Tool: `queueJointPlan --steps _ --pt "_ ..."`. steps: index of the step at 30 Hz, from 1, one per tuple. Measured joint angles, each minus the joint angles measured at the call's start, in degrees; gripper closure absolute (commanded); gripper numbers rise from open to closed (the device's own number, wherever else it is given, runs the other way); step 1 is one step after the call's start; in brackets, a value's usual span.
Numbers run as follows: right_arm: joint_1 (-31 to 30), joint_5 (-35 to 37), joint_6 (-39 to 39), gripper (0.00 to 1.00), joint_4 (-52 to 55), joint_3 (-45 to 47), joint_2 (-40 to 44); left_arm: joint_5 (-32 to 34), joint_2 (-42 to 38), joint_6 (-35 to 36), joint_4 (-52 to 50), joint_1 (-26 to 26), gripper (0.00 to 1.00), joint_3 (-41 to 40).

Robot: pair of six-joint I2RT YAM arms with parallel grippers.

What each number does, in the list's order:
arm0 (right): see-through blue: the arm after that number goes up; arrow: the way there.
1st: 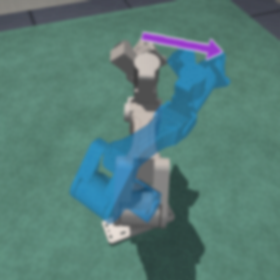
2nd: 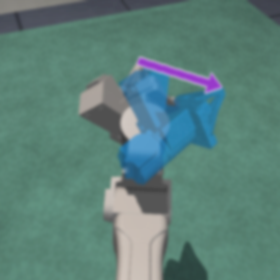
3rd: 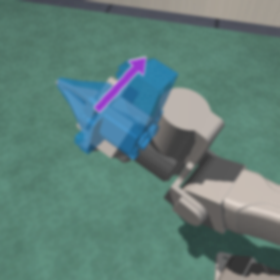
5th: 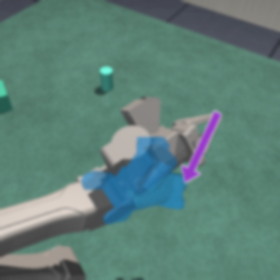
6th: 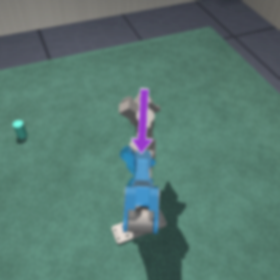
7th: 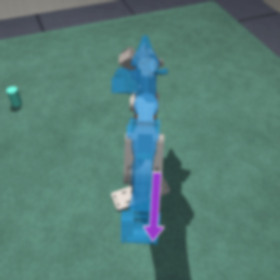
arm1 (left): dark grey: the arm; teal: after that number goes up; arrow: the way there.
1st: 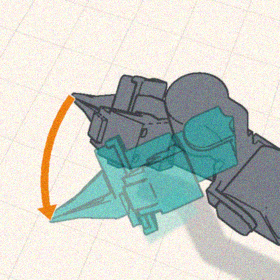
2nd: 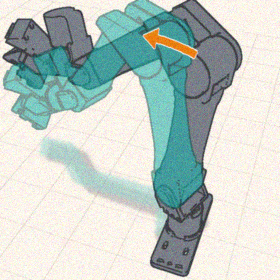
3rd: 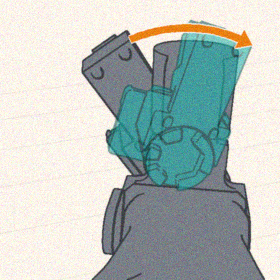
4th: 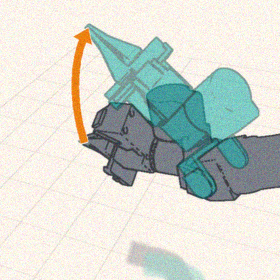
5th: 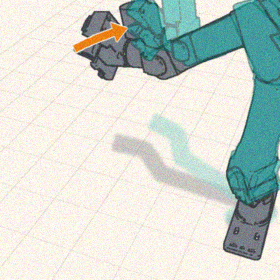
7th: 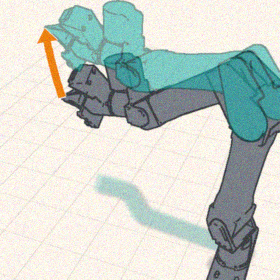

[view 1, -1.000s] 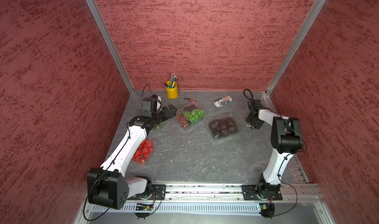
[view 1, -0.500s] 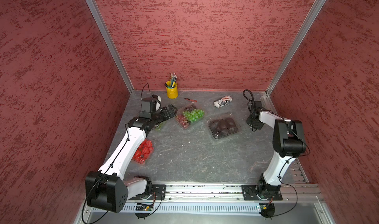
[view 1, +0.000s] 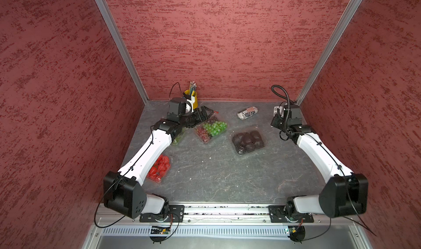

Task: Label fruit boxes
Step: Pick up the label sticker from the center of the board.

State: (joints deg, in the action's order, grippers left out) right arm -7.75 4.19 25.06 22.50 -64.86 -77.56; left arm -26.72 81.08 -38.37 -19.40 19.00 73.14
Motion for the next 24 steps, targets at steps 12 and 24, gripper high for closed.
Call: queueJointPlan --steps 12,24 --pt "-20.3 -7.0 2.8 0.71 -10.5 -4.6 1.2 -8.0 6.0 -6.9 14.3 3.6 0.28 6.8" --pt "-28.0 -14.5 5.6 0.71 -17.0 -11.5 -3.3 -11.3 5.9 -7.6 22.9 4.2 0.45 6.2"
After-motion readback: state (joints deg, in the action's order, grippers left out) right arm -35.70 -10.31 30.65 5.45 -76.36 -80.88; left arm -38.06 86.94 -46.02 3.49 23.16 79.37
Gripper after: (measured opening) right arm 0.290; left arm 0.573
